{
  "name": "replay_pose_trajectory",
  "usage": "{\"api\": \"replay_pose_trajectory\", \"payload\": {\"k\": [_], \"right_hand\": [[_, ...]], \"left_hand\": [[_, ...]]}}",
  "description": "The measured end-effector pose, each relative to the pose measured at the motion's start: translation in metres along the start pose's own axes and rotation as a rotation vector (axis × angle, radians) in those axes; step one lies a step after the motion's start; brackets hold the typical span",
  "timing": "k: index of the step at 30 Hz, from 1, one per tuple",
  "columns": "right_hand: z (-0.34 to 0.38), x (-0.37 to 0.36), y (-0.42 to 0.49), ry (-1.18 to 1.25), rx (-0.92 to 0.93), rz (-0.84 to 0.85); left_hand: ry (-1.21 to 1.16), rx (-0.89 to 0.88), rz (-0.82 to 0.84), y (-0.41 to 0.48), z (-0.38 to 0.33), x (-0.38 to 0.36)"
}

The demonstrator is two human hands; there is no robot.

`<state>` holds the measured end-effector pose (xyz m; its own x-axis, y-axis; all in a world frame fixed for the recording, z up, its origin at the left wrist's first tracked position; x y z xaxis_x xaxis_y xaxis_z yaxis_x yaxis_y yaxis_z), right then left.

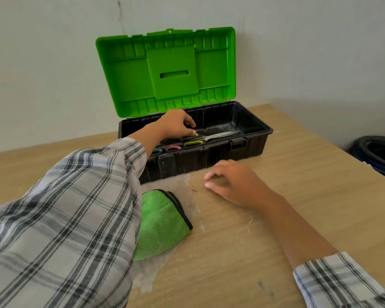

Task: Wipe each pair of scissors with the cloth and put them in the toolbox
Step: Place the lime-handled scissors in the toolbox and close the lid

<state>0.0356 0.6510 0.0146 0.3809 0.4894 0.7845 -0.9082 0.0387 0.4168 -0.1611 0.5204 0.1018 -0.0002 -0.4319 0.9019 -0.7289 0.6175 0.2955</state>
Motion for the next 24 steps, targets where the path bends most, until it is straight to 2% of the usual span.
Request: {"api": "replay_pose_trajectory", "payload": {"k": [5, 10, 16, 18, 20, 24], "right_hand": [[0.022, 0.02, 0.015, 0.079, 0.01, -0.094], [0.06, 0.06, 0.063, 0.098, 0.063, -0.2], [0.087, 0.082, 0.146, -0.069, 0.127, -0.175], [0.09, 0.08, 0.174, -0.155, 0.129, -0.17], [0.09, 0.077, 0.202, -0.234, 0.121, -0.175], [0.086, 0.066, 0.259, -0.344, 0.065, -0.183]], "left_hand": [[-0.053, 0.091, -0.167, -0.033, 0.02, 0.033], [-0.128, 0.306, -0.42, -0.053, 0.05, 0.065], [-0.22, 0.496, -0.594, -0.063, 0.095, 0.083], [-0.252, 0.603, -0.582, -0.063, 0.111, 0.082], [-0.386, 0.692, -0.51, -0.063, 0.124, 0.08], [-0.72, 0.798, -0.174, -0.069, 0.137, 0.073]]}}
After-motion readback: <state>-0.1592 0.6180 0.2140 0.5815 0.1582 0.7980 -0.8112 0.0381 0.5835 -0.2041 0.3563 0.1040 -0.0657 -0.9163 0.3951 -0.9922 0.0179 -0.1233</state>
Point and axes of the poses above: each hand's wrist, its own y-axis towards the middle knuckle, its own x-axis out of the back of the hand, z = x × y, the point moved 1 cm from there along y, towards the middle knuckle, and after that the axes turned 12 degrees about -z, right-handed, at the moved point
